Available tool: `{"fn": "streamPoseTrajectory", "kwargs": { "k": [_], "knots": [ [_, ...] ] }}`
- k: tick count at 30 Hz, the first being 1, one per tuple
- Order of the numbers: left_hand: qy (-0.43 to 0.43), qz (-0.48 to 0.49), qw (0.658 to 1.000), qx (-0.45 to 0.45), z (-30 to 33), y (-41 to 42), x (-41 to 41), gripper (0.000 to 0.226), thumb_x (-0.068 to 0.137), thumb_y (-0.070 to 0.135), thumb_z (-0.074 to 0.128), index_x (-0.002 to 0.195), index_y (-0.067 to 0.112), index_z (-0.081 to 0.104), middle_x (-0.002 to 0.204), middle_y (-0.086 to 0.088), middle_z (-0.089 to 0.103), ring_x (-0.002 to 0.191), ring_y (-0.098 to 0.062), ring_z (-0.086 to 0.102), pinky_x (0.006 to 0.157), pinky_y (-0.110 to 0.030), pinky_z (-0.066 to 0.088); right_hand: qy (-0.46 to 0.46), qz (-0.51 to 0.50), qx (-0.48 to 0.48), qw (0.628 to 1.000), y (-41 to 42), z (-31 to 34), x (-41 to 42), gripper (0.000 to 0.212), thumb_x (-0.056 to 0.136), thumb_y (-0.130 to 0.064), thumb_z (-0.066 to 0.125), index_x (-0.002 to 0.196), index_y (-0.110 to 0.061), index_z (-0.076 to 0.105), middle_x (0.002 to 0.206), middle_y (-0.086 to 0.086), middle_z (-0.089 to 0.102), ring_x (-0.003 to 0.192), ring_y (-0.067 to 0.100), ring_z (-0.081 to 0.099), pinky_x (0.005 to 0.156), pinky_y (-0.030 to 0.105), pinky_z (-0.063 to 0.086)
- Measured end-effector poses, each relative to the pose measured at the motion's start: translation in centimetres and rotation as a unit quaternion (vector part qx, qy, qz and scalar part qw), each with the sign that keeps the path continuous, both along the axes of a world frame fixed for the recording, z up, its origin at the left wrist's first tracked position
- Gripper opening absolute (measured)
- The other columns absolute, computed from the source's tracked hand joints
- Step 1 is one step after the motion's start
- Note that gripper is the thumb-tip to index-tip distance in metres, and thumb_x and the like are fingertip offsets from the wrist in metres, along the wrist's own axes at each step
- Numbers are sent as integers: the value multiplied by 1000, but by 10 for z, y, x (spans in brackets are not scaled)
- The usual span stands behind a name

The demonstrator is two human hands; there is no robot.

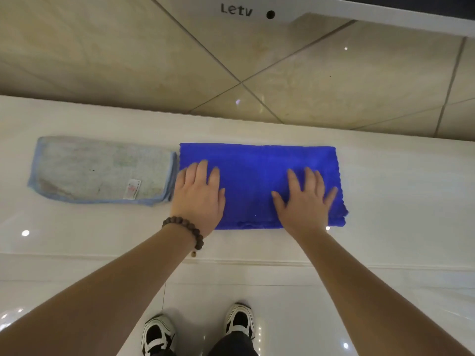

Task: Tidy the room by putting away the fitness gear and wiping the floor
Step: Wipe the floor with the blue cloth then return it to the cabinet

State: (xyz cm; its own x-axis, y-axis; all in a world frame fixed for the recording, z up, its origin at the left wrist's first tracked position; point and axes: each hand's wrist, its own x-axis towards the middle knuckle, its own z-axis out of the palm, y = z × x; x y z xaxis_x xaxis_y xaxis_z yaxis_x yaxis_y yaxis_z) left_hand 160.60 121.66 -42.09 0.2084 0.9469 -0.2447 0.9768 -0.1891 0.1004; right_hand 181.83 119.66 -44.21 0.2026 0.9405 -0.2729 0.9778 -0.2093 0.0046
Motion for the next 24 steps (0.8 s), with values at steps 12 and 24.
{"fn": "streamPoseTrajectory", "kwargs": {
  "k": [12, 24],
  "knots": [
    [22, -20, 1000, 10, -56, 25, 4, 80, 80, 82, 0, 148, 43, -15, 160, 4, -16, 142, -42, -20, 110, -65, -11, 6, 45, 53, 998, 15, -38, 35, 68, 91, -69, 9, 151, -38, 3, 161, -3, 3, 148, 22, -1, 117, 53, -2],
    [16, -6, 1000, -12, -53, -38, 13, 79, 81, 75, 1, 149, 38, -15, 158, -9, -22, 143, -36, -22, 115, -58, -5, 59, 151, 63, 985, -35, -38, -45, 54, 99, -44, 19, 150, -29, 14, 159, -1, 12, 147, 23, 5, 115, 56, 16]
  ]
}}
